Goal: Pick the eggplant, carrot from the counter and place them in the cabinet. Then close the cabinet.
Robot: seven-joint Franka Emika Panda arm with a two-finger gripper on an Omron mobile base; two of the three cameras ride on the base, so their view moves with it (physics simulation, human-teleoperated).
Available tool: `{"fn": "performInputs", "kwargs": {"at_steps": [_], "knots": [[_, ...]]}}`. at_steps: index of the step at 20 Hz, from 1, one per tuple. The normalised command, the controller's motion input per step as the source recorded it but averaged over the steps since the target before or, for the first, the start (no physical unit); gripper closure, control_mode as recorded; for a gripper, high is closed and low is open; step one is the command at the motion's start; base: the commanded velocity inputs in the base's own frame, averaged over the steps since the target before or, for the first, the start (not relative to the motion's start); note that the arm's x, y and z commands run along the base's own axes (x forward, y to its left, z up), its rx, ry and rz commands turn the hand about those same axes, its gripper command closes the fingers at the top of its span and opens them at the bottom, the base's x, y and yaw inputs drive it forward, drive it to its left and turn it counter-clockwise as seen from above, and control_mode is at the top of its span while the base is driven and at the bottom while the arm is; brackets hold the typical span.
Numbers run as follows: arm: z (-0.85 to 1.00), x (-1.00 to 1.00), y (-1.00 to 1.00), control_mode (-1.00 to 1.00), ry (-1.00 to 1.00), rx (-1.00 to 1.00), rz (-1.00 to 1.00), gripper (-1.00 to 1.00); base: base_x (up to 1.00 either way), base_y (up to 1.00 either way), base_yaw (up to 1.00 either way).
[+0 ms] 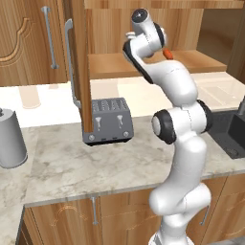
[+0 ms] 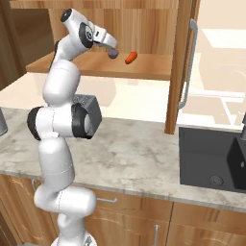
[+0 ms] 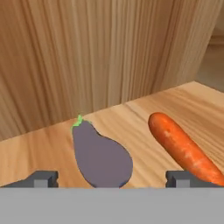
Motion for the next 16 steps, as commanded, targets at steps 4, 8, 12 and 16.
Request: {"fn": "performInputs", "kwargs": {"at_steps": [4, 8, 12, 16], "knots": [[-1.0, -1.0, -0.24, -1.0, -0.01, 0.0, -0.07, -1.0, 0.0, 0.0, 0.0], [-0.36, -1.0, -0.62, -1.0, -0.13, 0.0, -0.14, -1.0, 0.0, 0.0, 0.0], [0.03, -1.0, -0.86, -1.0, -0.08, 0.0, -0.16, -1.0, 0.0, 0.0, 0.0], [0.26, -1.0, -0.81, -1.0, -0.03, 0.0, -0.11, -1.0, 0.0, 0.0, 0.0]]}}
